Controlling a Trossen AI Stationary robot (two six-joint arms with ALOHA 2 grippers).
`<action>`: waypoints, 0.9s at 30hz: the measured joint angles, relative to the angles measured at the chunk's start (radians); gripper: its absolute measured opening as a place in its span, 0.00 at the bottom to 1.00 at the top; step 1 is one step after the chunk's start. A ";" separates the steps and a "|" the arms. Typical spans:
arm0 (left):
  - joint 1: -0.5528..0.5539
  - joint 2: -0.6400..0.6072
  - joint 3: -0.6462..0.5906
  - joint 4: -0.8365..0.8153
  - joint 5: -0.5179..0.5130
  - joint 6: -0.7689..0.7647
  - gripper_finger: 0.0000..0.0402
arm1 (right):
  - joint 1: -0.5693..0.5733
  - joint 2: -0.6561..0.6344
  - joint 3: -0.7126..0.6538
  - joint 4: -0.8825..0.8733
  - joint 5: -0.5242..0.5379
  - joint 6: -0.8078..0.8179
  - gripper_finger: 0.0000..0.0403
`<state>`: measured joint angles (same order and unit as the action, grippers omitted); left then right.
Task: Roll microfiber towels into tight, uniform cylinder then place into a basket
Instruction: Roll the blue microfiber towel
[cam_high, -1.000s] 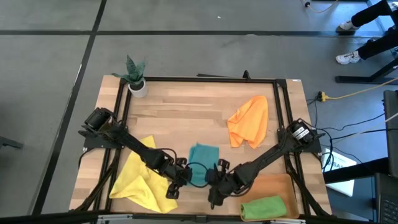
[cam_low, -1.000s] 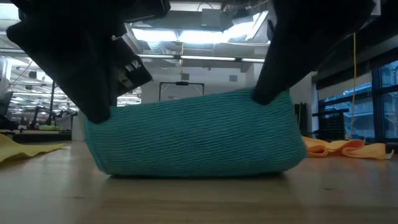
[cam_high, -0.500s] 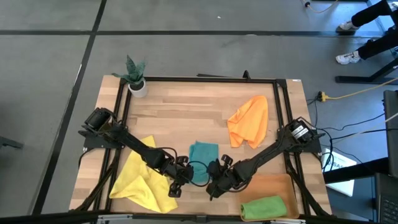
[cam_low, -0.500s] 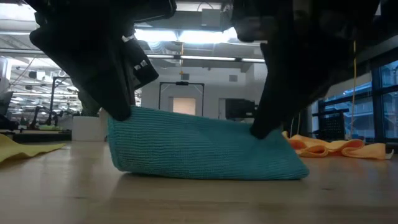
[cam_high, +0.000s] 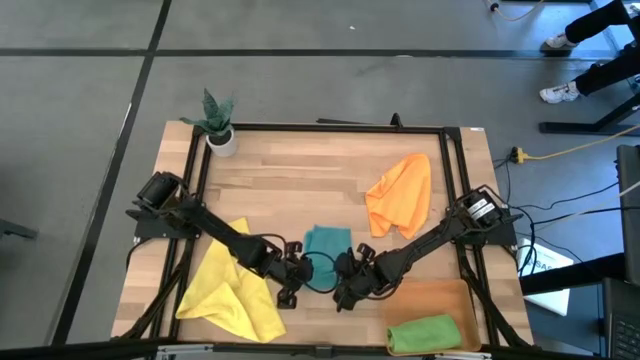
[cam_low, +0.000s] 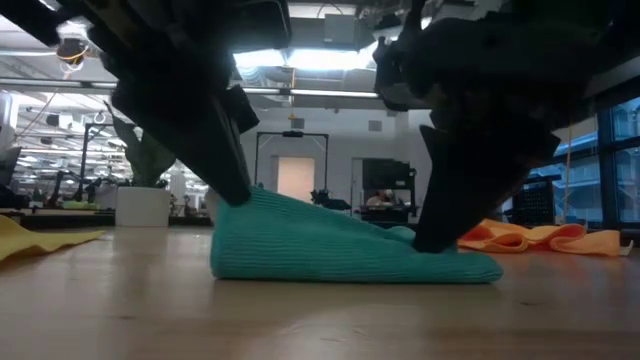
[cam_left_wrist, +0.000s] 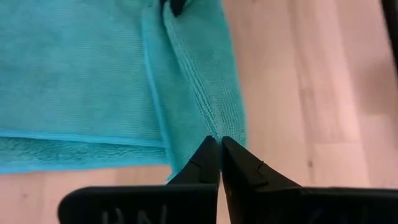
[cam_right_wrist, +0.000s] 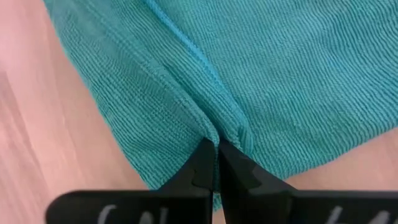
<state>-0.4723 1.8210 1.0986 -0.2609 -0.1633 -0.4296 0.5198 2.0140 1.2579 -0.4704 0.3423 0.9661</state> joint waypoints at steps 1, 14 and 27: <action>0.006 0.000 0.000 -0.001 -0.006 0.011 0.00 | 0.000 0.000 0.000 -0.001 0.000 0.000 0.03; 0.082 0.048 0.000 0.007 -0.080 0.047 0.00 | 0.000 0.000 -0.001 0.000 -0.015 -0.001 0.03; 0.081 0.073 0.001 -0.019 -0.012 0.040 0.00 | 0.001 0.002 -0.001 0.005 -0.019 -0.034 0.03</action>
<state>-0.3911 1.8942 1.0992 -0.2794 -0.1750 -0.3899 0.5206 2.0156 1.2572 -0.4650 0.3234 0.9325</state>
